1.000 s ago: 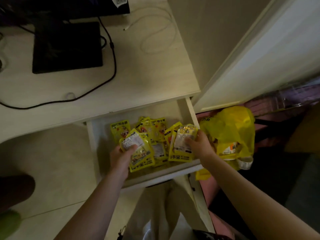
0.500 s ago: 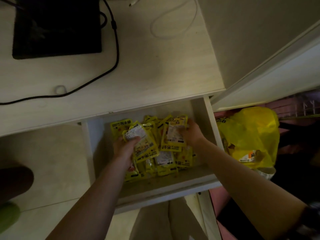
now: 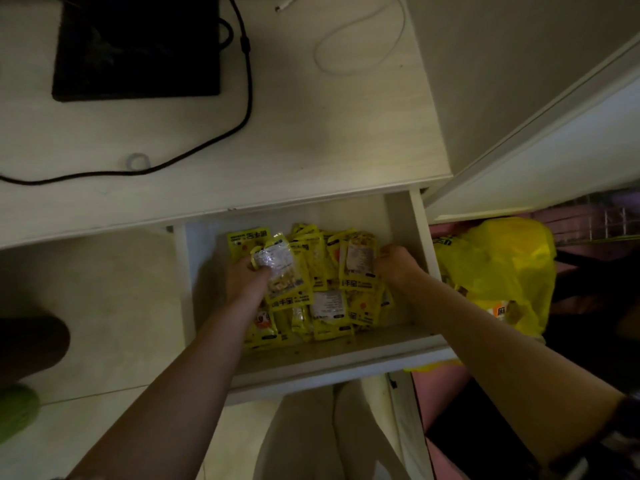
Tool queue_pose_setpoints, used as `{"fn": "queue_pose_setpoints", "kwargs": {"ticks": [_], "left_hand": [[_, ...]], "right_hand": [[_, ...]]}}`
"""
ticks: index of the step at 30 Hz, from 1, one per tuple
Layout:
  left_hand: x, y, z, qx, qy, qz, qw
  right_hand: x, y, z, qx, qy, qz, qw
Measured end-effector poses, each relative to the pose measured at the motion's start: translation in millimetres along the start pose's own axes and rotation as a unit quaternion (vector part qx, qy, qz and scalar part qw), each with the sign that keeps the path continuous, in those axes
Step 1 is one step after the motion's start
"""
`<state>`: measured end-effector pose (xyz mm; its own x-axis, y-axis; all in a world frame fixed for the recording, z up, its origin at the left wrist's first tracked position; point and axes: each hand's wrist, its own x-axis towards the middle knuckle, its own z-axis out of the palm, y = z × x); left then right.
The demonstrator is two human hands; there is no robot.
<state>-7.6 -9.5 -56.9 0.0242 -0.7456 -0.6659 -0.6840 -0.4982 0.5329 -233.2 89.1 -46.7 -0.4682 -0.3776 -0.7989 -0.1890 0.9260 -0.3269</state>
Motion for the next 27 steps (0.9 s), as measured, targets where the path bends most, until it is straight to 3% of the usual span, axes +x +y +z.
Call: {"fn": "queue_pose_setpoints", "kwargs": {"ticks": [4, 9, 16, 23, 27], "left_hand": [[-11, -2, -8, 0.062, -0.005, 0.0, 0.998], [-41, 0, -24, 0.032, -0.002, -0.006, 0.999], [-119, -11, -39, 0.014, 0.035, 0.047, 0.998], [-200, -52, -38, 0.06, 0.051, 0.161, 0.984], [-241, -73, -44, 0.087, 0.085, 0.177, 0.977]], "right_hand": [[-18, 4, -4, -0.025, -0.018, 0.001, 1.0], [-50, 9, -10, -0.068, -0.024, -0.032, 0.997], [-113, 26, -15, -0.196, 0.002, -0.165, 0.967], [-174, 55, 7, -0.236, -0.002, -0.307, 0.922], [-206, 57, 27, -0.254, -0.007, -0.355, 0.899]]}}
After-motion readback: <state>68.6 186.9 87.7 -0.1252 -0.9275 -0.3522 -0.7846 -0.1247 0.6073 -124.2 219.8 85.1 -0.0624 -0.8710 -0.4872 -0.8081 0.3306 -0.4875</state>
